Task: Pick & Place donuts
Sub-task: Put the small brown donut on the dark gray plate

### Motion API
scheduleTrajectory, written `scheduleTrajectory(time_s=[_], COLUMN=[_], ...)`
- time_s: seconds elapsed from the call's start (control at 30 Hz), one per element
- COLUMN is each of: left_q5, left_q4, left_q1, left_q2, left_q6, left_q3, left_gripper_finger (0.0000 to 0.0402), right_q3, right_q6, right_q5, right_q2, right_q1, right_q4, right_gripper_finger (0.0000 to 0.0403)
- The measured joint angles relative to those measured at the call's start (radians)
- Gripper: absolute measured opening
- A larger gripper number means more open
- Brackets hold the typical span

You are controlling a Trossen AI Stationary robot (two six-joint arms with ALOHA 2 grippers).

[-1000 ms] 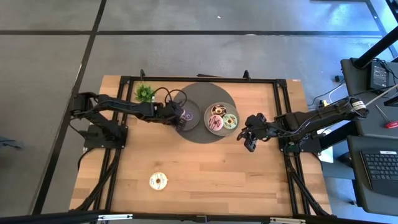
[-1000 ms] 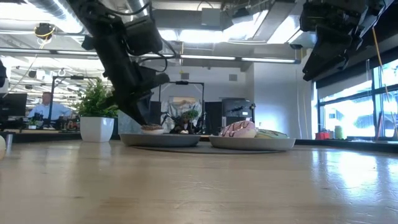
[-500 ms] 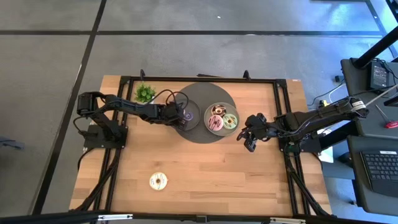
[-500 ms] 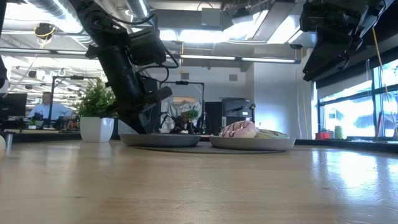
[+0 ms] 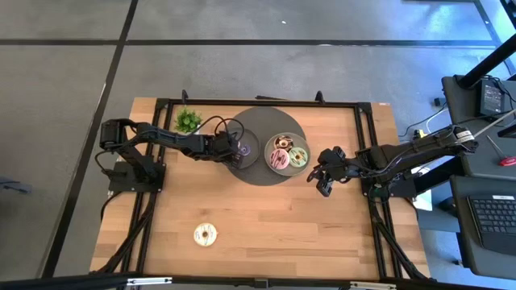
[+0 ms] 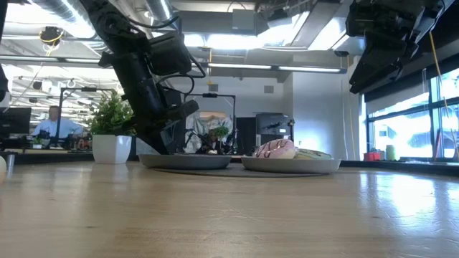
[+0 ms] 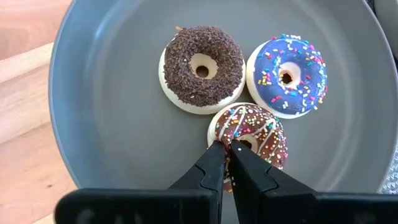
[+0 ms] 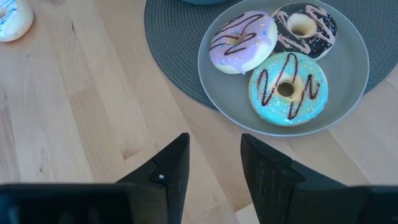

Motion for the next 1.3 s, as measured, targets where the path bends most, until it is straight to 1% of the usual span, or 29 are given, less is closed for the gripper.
scheduleTrajectory(time_s=[0.23,0.6,0.77,0.87,1.1,1.3], left_q5=[-0.021,-0.018,-0.025,-0.044,-0.042,-0.041], left_q4=[0.0,-0.001,-0.016,-0.036,-0.038,-0.04], left_q1=[0.0,0.0,0.0,0.0,0.0,0.0], left_q2=[0.0,0.0,0.0,0.0,-0.001,-0.007], left_q6=[-0.018,-0.024,-0.049,-0.053,-0.068,-0.075], left_q3=[0.0,0.0,0.001,0.001,0.001,0.001], left_gripper_finger=[0.0015,0.0023,0.0043,0.0062,0.0103,0.0122], right_q3=[0.0,0.0,0.0,0.0,0.0,0.0], right_q6=[0.0,-0.001,-0.001,-0.001,-0.004,-0.023], right_q5=[0.0,0.0,0.0,0.0,0.0,0.0], right_q2=[0.0,0.0,0.0,0.0,0.0,0.0], right_q1=[0.0,0.0,0.0,0.0,0.0,0.0], right_q4=[0.0,0.0,0.0,0.0,0.0,0.0], right_gripper_finger=[0.0145,0.0145,0.0145,0.0145,0.0145,0.0145])
